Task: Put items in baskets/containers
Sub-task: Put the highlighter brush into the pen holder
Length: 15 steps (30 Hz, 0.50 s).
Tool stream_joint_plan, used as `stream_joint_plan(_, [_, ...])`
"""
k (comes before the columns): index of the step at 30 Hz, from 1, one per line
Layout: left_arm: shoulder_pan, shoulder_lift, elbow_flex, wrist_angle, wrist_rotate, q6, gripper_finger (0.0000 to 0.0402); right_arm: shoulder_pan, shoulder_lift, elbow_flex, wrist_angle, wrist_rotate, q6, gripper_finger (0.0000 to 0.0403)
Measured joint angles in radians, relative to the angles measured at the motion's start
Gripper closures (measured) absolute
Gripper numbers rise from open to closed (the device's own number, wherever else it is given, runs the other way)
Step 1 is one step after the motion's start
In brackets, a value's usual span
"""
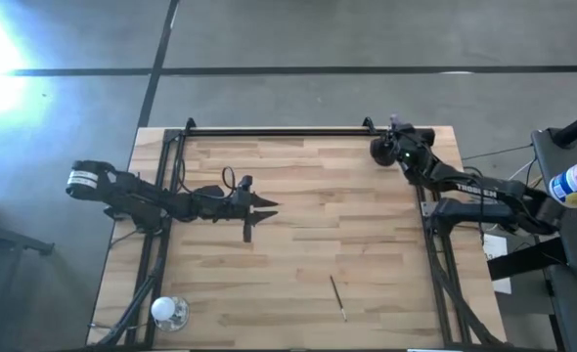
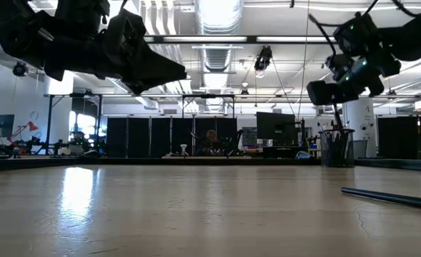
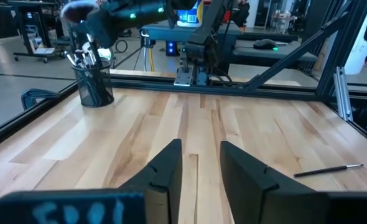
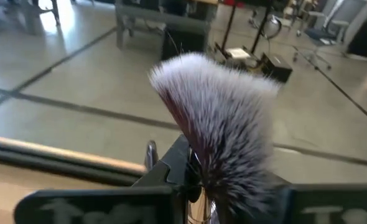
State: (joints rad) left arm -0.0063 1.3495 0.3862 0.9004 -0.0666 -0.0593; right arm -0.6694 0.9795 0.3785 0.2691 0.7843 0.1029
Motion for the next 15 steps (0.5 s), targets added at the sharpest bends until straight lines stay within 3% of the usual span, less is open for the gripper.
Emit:
stream_joint_plan(7, [0.0, 0.0, 0.0, -0.023, 0.0, 0.0, 0.0303, -0.048, 0.099, -0.028, 0.049, -0.006, 0.062, 0.0364])
stream_joint_plan(15, [0.003, 0.0, -0.004, -0.022, -0.001, 0.0, 0.0303, -0.047, 0.146, 0.015, -0.043, -0.008, 0.127, 0.0266])
